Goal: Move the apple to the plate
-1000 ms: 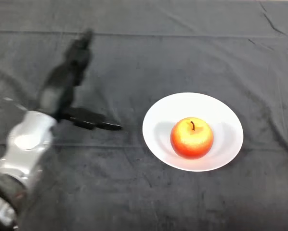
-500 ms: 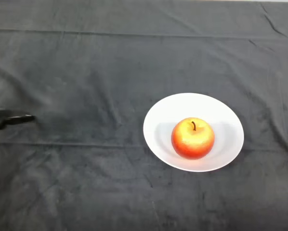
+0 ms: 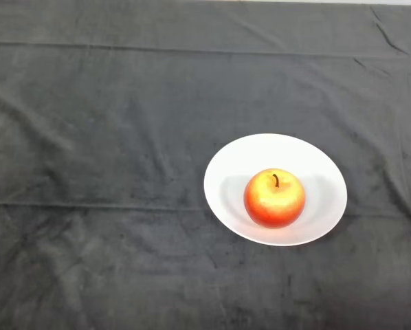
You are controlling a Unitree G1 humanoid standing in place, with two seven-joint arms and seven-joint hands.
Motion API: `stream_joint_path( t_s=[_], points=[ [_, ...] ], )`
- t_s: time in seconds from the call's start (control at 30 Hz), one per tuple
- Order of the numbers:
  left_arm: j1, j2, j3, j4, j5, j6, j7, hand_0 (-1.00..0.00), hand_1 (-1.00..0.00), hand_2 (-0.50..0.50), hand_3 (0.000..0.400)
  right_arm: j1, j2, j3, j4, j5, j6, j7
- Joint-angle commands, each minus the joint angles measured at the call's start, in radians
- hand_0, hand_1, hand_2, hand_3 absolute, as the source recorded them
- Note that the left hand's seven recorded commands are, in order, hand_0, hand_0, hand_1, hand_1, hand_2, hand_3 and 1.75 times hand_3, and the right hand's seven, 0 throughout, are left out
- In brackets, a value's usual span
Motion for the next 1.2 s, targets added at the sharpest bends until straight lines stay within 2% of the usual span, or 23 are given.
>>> stream_joint_path(
  t_s=[0.03,0.27,0.43,0.67,0.9,1.03,1.2],
  points=[
    [0.044,0.097,0.052,0.04,-0.028,-0.023,-0.015,0.0,0.0,0.0,0.0,-0.022,-0.003,-0.0102,-0.01,0.0156,-0.007,-0.0039],
    [0.13,0.104,0.195,0.068,-0.078,-0.056,-0.038,0.0,0.0,0.0,0.0,-0.023,-0.004,-0.0106,-0.008,0.0158,-0.007,-0.0031],
    [0.215,0.098,0.288,0.038,-0.106,-0.079,-0.038,0.0,0.0,0.0,0.0,-0.023,-0.004,-0.0109,-0.006,0.016,-0.007,-0.0024],
    [0.354,0.077,0.39,-0.101,-0.112,-0.098,0.023,0.0,0.0,0.0,0.0,-0.024,-0.005,-0.0112,-0.005,0.0161,-0.007,-0.0016],
    [0.449,-0.005,0.425,-0.269,-0.043,-0.148,0.116,0.0,0.0,0.0,0.0,-0.024,-0.005,-0.0112,-0.005,0.0161,-0.008,-0.0014],
    [0.458,-0.041,0.434,-0.301,-0.004,-0.173,0.129,0.0,0.0,0.0,0.0,-0.024,-0.004,-0.0111,-0.005,0.0159,-0.008,-0.0015],
    [0.386,-0.042,0.429,-0.241,0.044,-0.176,0.122,0.0,0.0,0.0,0.0,-0.023,-0.004,-0.0109,-0.006,0.0157,-0.008,-0.0018]
  ],
)
